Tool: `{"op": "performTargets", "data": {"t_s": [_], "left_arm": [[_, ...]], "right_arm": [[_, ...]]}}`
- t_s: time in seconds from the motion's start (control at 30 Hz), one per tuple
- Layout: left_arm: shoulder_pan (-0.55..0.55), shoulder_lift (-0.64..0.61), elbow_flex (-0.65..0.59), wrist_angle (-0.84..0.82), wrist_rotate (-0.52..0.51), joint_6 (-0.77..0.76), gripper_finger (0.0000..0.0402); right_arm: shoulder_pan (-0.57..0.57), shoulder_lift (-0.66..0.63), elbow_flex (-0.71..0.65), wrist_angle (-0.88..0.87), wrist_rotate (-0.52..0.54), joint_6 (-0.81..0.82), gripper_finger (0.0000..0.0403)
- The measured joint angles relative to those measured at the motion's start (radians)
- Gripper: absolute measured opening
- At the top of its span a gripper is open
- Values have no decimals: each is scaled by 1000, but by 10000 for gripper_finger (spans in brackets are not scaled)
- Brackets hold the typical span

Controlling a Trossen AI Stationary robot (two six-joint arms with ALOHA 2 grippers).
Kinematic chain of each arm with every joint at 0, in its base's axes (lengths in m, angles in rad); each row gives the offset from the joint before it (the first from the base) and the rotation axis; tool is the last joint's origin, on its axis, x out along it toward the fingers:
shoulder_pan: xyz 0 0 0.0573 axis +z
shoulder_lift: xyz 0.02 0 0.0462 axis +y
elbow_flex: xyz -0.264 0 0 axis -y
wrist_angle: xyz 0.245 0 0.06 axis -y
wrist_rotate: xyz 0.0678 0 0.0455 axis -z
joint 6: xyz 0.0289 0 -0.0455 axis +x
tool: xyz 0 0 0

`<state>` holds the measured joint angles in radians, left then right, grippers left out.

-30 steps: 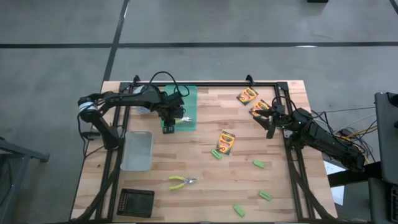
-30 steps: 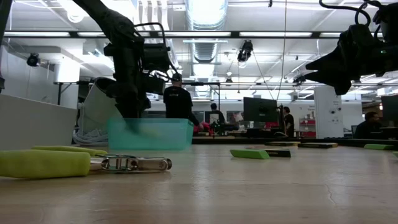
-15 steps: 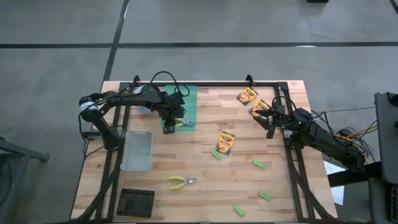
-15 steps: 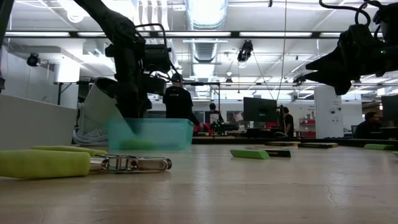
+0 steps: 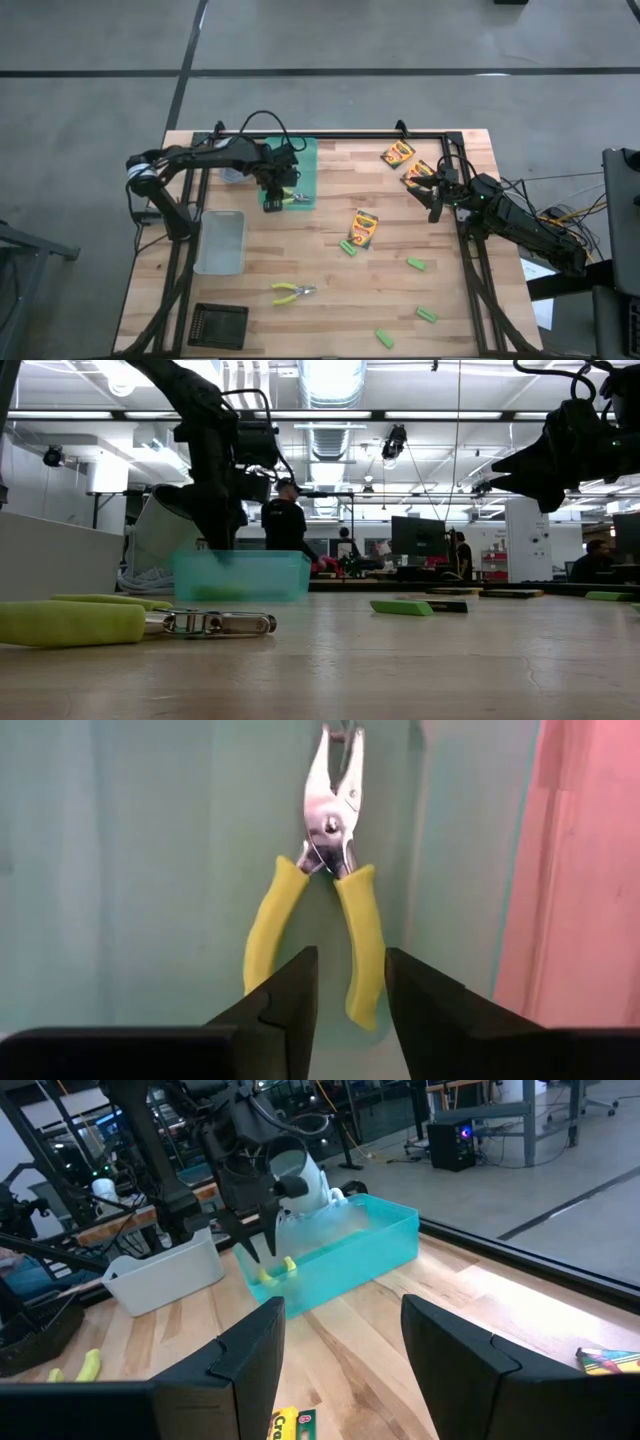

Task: Pick & Place School Supplies
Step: Put the green punch plier into the green bin

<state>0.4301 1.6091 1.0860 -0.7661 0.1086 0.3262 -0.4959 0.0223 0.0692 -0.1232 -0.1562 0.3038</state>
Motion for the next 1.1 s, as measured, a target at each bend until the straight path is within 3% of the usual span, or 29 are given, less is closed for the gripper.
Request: {"op": "performTargets", "data": {"t_s": [0.47,0.67,1.1], "left_arm": [[-4,-13,235,-221,-20,-26,122],[-9,-14,320,-269,-20,-108,122],[-63,-84,359,-253,-20,-342,122]], "right_arm": [[0,0,0,0,0,0,196],[0,0,0,0,0,0,196],[0,1,0,0,0,0,196]]}}
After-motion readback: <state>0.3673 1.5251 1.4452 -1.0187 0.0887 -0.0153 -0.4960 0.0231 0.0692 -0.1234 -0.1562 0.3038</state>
